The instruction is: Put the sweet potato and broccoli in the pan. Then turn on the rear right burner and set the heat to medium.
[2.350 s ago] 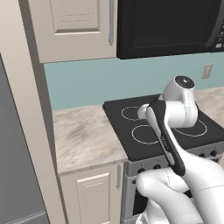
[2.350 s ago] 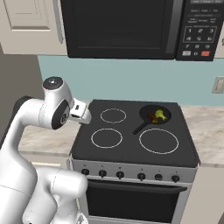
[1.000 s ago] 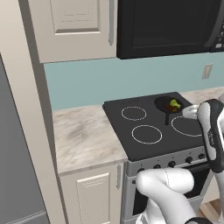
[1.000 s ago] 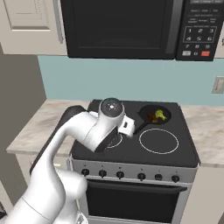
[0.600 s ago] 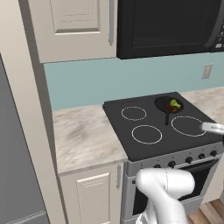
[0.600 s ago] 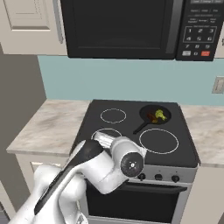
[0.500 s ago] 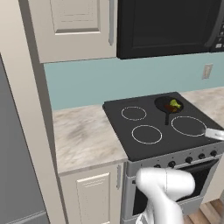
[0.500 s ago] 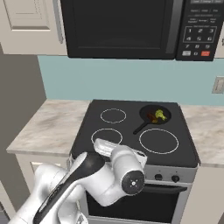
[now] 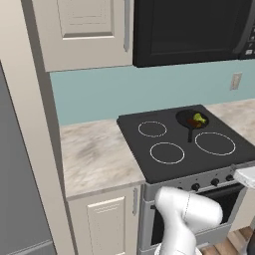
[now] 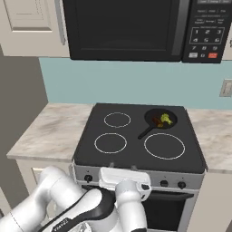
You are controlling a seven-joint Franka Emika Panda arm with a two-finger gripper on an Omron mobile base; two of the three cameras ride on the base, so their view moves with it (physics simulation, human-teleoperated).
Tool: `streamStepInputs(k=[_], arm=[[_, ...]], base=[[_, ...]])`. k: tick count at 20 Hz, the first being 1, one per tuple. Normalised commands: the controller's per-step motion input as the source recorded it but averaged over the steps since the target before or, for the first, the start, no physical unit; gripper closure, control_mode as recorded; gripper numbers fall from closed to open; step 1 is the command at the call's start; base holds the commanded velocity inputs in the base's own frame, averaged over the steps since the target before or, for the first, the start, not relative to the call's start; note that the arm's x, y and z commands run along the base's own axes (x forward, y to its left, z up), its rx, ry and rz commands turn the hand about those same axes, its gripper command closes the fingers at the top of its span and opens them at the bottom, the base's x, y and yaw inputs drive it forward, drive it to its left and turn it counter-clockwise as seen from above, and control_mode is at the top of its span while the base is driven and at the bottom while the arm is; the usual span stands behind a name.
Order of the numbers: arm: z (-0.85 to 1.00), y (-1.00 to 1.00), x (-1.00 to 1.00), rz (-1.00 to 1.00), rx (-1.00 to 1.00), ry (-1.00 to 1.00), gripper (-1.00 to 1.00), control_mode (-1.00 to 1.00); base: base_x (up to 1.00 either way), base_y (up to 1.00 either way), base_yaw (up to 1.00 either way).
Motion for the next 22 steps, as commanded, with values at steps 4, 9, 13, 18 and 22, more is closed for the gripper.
streamStepInputs(k=[4, 9, 13, 18, 22], arm=[[-0.4, 0.0, 0.05, -0.14, -0.09, 0.0, -1.0, -1.0], [-0.38, -0.06, 0.01, -0.14, -0.04, 0.0, -1.0, -1.0], [-0.29, -0.13, -0.01, -0.04, 0.0, -0.02, -1.0, -1.0], [-0.23, -0.22, 0.0, 0.07, 0.0, 0.0, -1.0, -1.0], [0.0, -0.26, 0.0, 0.19, 0.0, -0.08, -1.0, -1.0]], base=[[0.0, 0.0, 0.0], [0.0, 0.0, 0.0], [0.0, 0.0, 0.0], [0.0, 0.0, 0.0], [0.0, 0.0, 0.0]])
